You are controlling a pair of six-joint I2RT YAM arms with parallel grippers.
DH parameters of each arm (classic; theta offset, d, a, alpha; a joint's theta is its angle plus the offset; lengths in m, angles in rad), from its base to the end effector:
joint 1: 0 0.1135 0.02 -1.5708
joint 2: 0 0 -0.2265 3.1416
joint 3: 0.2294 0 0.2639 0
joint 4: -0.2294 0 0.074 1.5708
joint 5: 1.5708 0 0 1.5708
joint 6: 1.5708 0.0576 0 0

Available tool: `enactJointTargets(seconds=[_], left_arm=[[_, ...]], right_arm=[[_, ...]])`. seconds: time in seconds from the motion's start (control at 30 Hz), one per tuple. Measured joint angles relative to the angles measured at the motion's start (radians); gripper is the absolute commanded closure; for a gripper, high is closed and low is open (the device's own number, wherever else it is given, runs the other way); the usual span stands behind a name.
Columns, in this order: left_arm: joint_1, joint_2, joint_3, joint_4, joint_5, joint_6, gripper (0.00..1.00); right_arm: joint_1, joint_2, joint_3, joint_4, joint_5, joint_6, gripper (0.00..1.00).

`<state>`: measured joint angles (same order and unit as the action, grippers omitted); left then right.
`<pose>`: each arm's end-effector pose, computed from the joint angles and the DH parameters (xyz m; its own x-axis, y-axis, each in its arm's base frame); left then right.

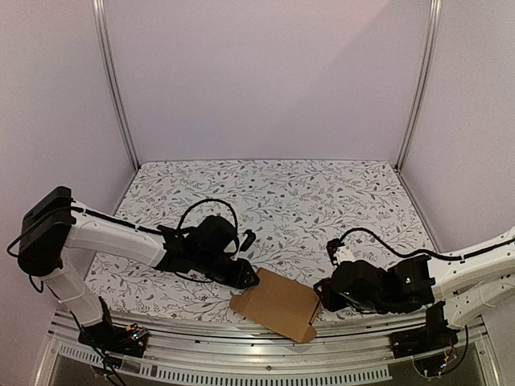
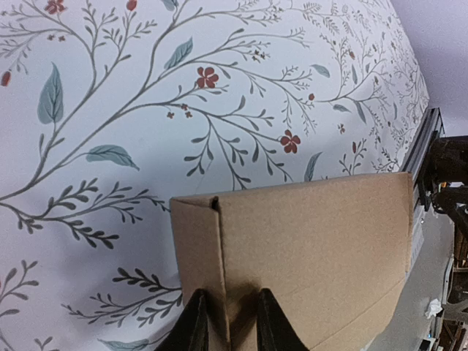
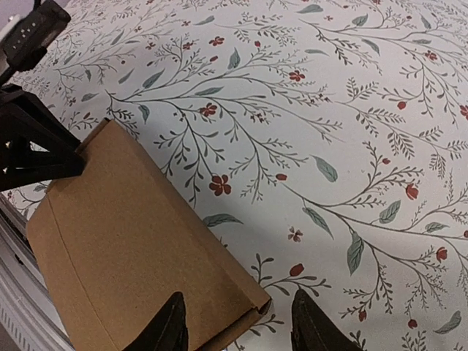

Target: Fold the paper box

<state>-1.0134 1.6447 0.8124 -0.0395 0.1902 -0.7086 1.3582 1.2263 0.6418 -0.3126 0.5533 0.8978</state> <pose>0.1696 -0.2927 0.0898 -0.8916 0.2224 -0.3944 0.4181 0.7388 -0.5286 0.0861 0.2553 0.1388 -0.6990 -0.0852 -0.7100 -0.3463 0.9090 0.2319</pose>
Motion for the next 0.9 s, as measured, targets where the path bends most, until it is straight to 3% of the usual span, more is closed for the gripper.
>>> enactJointTargets(seconds=[0.17,0.33,0.67,0.9], left_arm=[[0.0,0.002,0.002,0.0,-0.002,-0.003,0.79],[-0.001,0.002,0.002,0.0,-0.013,-0.011,0.8],[-0.008,-0.033,-0.02,-0.008,-0.094,-0.041,0.82],[-0.006,-0.068,-0.059,-0.001,-0.161,-0.073,0.82]], right_arm=[[-0.004,-0.006,-0.074,0.02,-0.087,0.105,0.51],[-0.011,-0.003,-0.136,0.149,-0.161,0.211,0.52],[-0.037,0.093,-0.202,0.403,-0.216,0.407,0.63],[-0.102,0.179,-0.177,0.502,-0.231,0.435,0.69]])
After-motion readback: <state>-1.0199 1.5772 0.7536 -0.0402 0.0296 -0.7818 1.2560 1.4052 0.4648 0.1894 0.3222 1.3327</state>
